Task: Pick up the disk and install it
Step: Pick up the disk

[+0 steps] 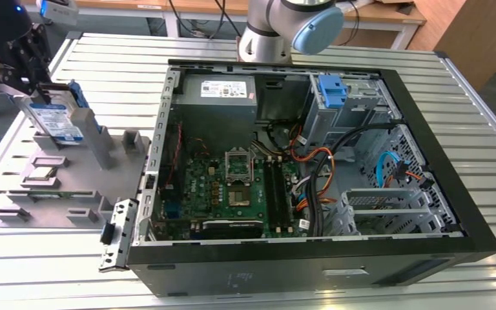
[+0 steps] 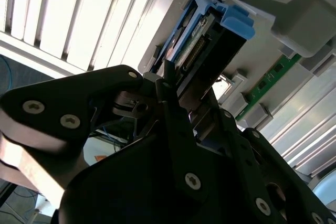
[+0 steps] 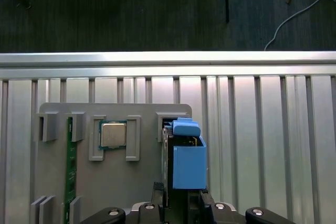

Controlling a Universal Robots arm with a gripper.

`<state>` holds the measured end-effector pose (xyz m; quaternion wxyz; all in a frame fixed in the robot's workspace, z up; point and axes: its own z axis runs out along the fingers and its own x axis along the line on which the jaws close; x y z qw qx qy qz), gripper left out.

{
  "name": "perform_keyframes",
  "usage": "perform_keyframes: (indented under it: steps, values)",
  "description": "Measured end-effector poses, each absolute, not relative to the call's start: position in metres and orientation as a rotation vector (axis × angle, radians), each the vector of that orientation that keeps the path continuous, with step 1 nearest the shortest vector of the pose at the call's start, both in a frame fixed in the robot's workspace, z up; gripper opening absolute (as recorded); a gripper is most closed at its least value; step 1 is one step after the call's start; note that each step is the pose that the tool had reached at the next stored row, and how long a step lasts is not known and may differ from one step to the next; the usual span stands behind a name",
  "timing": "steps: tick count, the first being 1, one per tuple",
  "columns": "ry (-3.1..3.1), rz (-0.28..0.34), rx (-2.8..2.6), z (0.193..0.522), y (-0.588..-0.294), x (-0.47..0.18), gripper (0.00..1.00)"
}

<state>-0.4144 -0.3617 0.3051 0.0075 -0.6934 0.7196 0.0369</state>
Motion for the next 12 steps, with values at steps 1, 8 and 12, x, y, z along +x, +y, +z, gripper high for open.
perform_keyframes:
  steps: [1, 8, 12]
  values:
    - [2.250, 0.116, -2.168, 0.3052, -0.3617, -0.4144, 0.35]
    - [2.250, 0.116, -2.168, 0.3059, -0.3617, -0.4144, 0.35]
    - [2.251, 0.113, -2.169, 0.3061, -0.3617, -0.4144, 0.35]
